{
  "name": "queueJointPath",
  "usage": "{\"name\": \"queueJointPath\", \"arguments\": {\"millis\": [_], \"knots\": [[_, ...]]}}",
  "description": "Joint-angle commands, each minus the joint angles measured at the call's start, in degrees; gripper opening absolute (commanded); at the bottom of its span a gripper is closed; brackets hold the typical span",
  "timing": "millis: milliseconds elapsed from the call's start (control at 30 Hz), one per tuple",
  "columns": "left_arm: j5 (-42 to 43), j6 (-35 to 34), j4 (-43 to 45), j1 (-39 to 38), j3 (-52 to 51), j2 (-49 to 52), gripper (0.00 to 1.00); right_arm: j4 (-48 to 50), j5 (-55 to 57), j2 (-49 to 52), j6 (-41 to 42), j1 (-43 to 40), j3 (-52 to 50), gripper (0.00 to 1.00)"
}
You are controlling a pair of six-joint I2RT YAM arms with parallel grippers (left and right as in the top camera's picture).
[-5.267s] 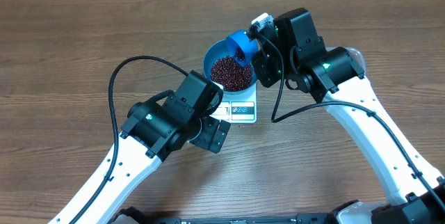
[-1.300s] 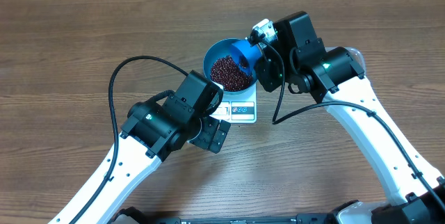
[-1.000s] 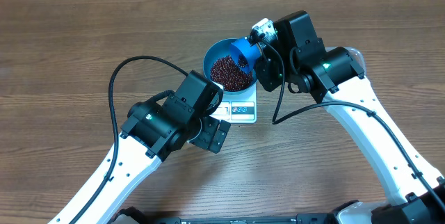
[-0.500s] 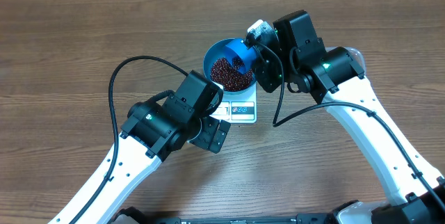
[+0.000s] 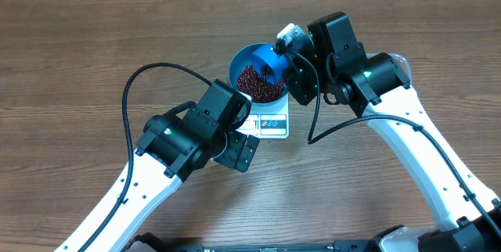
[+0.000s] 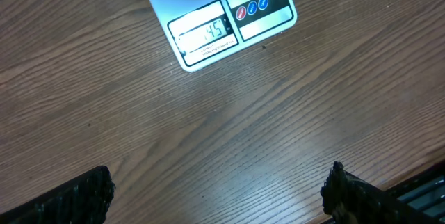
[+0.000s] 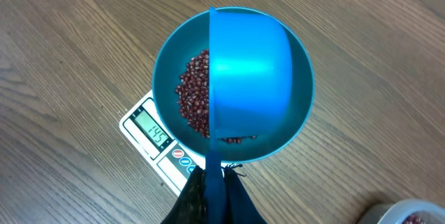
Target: Scoop item into bowl and weigh 150g on scale
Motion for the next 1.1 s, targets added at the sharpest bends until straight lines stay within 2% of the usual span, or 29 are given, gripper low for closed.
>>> {"name": "queueJointPath", "arguments": {"millis": [0,1067], "knots": [[0.48,-0.81,0.02,0.35,0.44,-1.11,1.00,0.81,-1.20,0.07,-2.19,0.04,1.46,0.04],[0.48,-0.83,0.02,0.35,0.44,-1.11,1.00,-0.04,0.04,0.07,-4.98,-0.07,1.46,0.04]]}}
